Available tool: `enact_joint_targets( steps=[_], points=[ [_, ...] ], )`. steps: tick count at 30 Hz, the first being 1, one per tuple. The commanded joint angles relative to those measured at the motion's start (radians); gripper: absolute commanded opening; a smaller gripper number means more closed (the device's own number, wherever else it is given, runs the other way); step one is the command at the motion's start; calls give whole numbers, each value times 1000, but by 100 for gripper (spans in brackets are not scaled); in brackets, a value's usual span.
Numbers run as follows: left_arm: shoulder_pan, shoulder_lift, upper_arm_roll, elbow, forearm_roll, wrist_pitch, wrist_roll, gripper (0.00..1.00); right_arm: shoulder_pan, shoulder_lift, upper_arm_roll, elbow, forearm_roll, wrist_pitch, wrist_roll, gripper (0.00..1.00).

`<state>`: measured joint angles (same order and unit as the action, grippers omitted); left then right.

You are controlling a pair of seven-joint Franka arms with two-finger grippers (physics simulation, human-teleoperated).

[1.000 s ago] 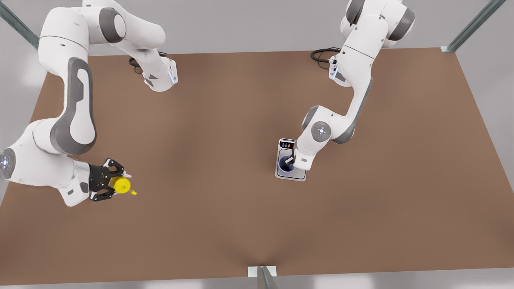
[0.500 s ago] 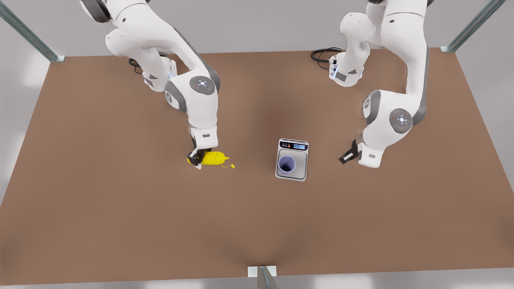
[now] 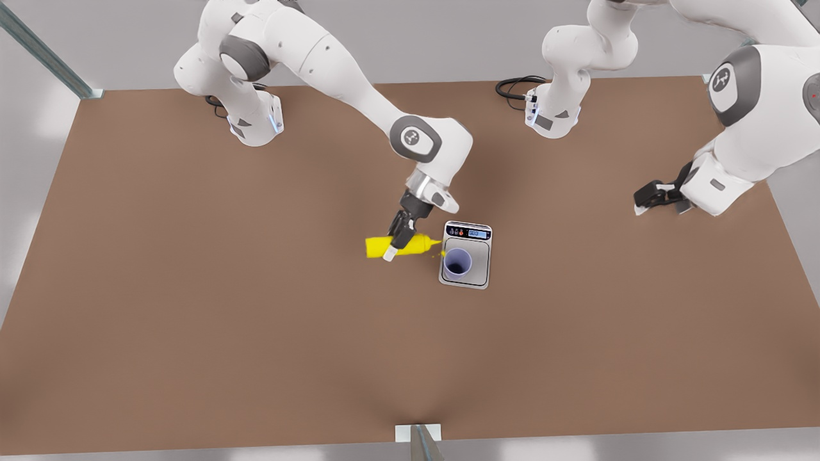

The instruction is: Move cup to the weight, pick up sauce bottle, pour sauce

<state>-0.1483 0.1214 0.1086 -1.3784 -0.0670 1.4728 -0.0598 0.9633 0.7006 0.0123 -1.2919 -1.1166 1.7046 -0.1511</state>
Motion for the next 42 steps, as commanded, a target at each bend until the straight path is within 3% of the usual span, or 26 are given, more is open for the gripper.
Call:
enact_joint_targets(
  steps=[1,6,9,16,24,38,42],
  points=[
    [9,0,0,-1,1,4,0,100,0,13,0,9,-21,-11,-4,52],
    [7,14,-21,22,9,9,-3,100,20,109,-5,123,-134,-42,10,52],
    [7,18,-21,22,12,26,-3,100,20,128,-6,126,-140,-39,85,52],
    [7,23,-23,24,49,47,-2,100,35,197,-2,132,-456,-36,-19,52],
    [7,23,-23,24,50,49,-2,100,69,306,-2,181,-585,-43,-42,53],
    [7,24,-21,24,53,64,-2,100,72,338,-5,174,-621,-49,-50,53],
    [7,23,-21,24,53,69,-2,100,69,315,-2,180,-548,-46,-45,53]
  ],
)
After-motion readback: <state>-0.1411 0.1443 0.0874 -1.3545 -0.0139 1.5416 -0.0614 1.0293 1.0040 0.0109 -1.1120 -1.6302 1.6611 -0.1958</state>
